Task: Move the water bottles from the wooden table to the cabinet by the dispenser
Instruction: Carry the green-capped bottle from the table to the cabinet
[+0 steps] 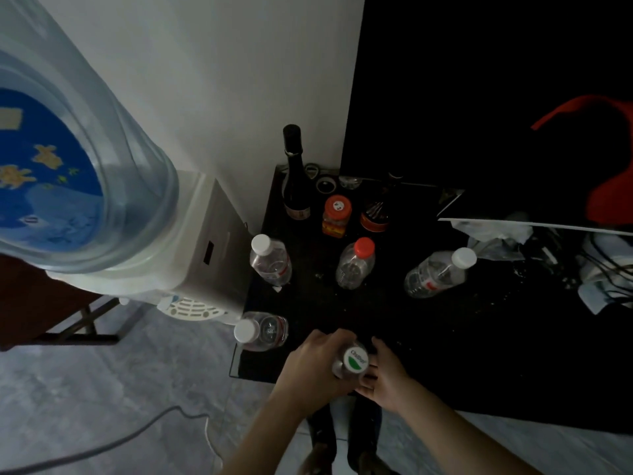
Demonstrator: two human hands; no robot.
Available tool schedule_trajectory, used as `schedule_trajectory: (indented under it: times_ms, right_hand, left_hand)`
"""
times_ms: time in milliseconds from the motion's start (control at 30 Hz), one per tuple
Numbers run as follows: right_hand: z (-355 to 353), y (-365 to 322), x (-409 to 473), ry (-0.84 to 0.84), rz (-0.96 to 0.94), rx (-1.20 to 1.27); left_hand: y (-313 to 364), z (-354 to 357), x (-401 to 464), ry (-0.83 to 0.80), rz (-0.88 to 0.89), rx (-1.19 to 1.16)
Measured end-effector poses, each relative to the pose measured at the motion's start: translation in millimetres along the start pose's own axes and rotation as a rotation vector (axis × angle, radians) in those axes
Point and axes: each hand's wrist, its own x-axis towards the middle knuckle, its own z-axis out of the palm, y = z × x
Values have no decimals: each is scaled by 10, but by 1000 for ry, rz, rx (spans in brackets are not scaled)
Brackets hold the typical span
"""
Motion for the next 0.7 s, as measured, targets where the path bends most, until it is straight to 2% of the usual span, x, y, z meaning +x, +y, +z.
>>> schedule_trajectory:
  times_ms: [333,500,700]
  right_hand:
    - [-60,107,-36,37,-17,-48]
    - [-134,148,-52,-3,-10,-28]
    - [-155,67,-198,-10,2,-94]
  left_hand:
    - [35,158,-118,-2,10,12]
    - [-3,222,-198,18,-48,-49]
    - [25,144,-182,-56,-63,-75]
